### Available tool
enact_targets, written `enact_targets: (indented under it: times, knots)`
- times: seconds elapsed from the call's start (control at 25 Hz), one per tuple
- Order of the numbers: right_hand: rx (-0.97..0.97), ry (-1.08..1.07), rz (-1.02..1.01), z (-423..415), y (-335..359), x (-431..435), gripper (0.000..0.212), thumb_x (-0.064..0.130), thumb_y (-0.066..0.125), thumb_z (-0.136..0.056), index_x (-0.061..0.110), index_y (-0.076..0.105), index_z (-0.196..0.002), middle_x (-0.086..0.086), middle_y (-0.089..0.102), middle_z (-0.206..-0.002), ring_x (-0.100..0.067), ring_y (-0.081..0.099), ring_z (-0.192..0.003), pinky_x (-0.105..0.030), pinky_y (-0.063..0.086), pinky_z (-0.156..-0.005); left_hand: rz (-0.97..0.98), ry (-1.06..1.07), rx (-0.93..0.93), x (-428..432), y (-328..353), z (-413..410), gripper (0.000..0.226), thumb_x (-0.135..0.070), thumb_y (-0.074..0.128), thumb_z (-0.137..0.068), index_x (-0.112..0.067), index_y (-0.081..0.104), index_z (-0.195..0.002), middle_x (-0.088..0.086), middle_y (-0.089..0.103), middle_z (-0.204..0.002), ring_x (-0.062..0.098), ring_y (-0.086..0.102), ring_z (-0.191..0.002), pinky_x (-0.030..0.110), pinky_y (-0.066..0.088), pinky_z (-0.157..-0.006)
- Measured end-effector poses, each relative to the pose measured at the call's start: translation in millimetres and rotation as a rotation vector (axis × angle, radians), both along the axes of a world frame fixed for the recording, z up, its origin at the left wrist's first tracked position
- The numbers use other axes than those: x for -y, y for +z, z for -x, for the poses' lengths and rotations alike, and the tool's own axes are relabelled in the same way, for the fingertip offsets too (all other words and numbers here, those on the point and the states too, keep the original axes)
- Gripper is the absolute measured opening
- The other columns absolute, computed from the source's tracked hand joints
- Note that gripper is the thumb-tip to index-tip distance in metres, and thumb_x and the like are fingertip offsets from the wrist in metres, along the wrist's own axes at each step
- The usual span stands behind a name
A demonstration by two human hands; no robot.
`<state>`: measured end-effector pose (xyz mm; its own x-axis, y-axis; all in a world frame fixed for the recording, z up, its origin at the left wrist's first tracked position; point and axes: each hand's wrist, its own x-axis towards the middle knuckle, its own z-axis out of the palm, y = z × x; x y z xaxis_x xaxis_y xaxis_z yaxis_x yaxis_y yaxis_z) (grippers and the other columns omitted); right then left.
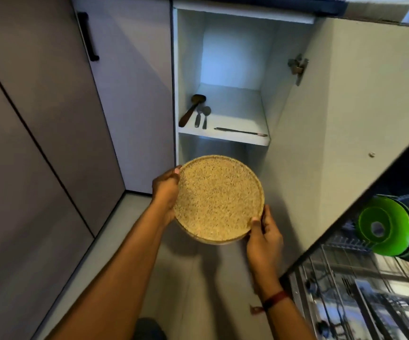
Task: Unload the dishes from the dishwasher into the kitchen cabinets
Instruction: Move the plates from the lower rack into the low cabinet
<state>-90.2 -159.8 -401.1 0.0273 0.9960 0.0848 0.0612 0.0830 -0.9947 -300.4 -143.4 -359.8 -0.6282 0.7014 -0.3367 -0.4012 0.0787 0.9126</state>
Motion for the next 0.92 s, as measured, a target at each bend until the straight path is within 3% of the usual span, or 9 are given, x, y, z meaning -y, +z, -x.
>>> enact_targets:
  times: [0.04, 0.12, 0.2, 0.36, 0.56, 0.64, 0.72, 0.8, 0.92]
  knots:
    - [-0.026, -0.003, -0.008, 7, 3, -18, 0.043, 0.025, 0.049, -0.101, 0.023, 0.044, -0.143, 0.016, 0.049, -0.131, -0.005, 0.050, -0.117, -0.005, 0.042, -0.085, 0.020, 0.032, -0.019, -15, 0, 8, 0.019, -0.022, 0.059, -0.091, -0.018, 0.077, -0.091, 0.008, 0.073, -0.089, 0.025, 0.067, -0.077, 0.043, 0.058, -0.076]
    - [-0.050, -0.010, -0.025, 26, -4, -55, 0.050, 0.045, 0.053, -0.092, 0.030, 0.049, -0.140, 0.009, 0.057, -0.135, -0.014, 0.056, -0.120, -0.032, 0.050, -0.097, 0.100, 0.116, -0.176, -41, 2, 24, 0.022, -0.028, 0.056, -0.089, -0.021, 0.076, -0.087, 0.005, 0.073, -0.087, 0.022, 0.067, -0.074, 0.035, 0.058, -0.068]
    - [-0.033, 0.027, -0.002, 38, -15, -83, 0.052, 0.045, 0.053, -0.087, 0.035, 0.050, -0.138, 0.009, 0.059, -0.134, -0.015, 0.059, -0.118, -0.047, 0.052, -0.096, 0.157, 0.178, -0.367, -57, 11, 31, 0.030, -0.030, 0.049, -0.093, -0.016, 0.073, -0.084, 0.004, 0.069, -0.077, 0.015, 0.057, -0.064, 0.025, 0.044, -0.057]
    - [0.009, 0.022, 0.047, 60, 3, -122, 0.047, 0.030, 0.052, -0.088, 0.038, 0.054, -0.134, 0.012, 0.059, -0.133, -0.011, 0.058, -0.120, -0.046, 0.050, -0.098, 0.127, 0.165, -0.476, -89, 24, 48, 0.033, -0.024, 0.047, -0.096, -0.009, 0.069, -0.076, 0.005, 0.063, -0.066, 0.013, 0.049, -0.059, 0.024, 0.038, -0.056]
    - [0.055, -0.051, 0.077, 77, 34, -178, 0.040, 0.020, 0.048, -0.092, 0.035, 0.060, -0.127, 0.010, 0.069, -0.115, -0.014, 0.066, -0.103, -0.047, 0.056, -0.089, 0.173, 0.139, -0.308, -144, 45, 65, 0.027, -0.014, 0.048, -0.093, -0.014, 0.066, -0.074, 0.003, 0.064, -0.076, 0.023, 0.063, -0.081, 0.029, 0.049, -0.070]
    - [0.090, -0.111, 0.086, 83, 43, -208, 0.040, 0.023, 0.047, -0.091, 0.035, 0.060, -0.127, 0.009, 0.070, -0.112, -0.015, 0.066, -0.101, -0.047, 0.055, -0.089, 0.180, 0.074, -0.284, -171, 54, 68, 0.026, -0.010, 0.043, -0.095, -0.014, 0.069, -0.092, 0.007, 0.066, -0.089, 0.026, 0.064, -0.090, 0.031, 0.051, -0.075]
    - [0.119, -0.156, 0.074, 91, 52, -236, 0.039, 0.027, 0.045, -0.091, 0.036, 0.060, -0.126, 0.008, 0.071, -0.107, -0.017, 0.066, -0.098, -0.044, 0.056, -0.086, 0.156, 0.019, -0.288, -197, 61, 72, 0.032, -0.006, 0.038, -0.097, -0.015, 0.064, -0.114, 0.011, 0.064, -0.096, 0.022, 0.063, -0.081, 0.027, 0.049, -0.065]
    - [0.158, -0.184, 0.046, 99, 58, -266, 0.040, 0.027, 0.042, -0.088, 0.034, 0.060, -0.124, 0.006, 0.070, -0.105, -0.019, 0.066, -0.096, -0.043, 0.055, -0.084, 0.126, -0.033, -0.271, -223, 64, 75, 0.035, -0.003, 0.036, -0.097, -0.018, 0.062, -0.114, 0.011, 0.057, -0.090, 0.014, 0.053, -0.063, 0.022, 0.040, -0.051]
    - [0.230, -0.227, 0.040, 106, 63, -311, 0.027, 0.026, 0.042, -0.089, 0.033, 0.061, -0.106, 0.002, 0.070, -0.092, -0.027, 0.066, -0.088, -0.048, 0.055, -0.080, 0.095, -0.114, -0.169, -257, 68, 82, 0.028, -0.005, 0.040, -0.096, -0.008, 0.059, -0.117, 0.009, 0.057, -0.086, 0.017, 0.054, -0.072, 0.024, 0.042, -0.054]
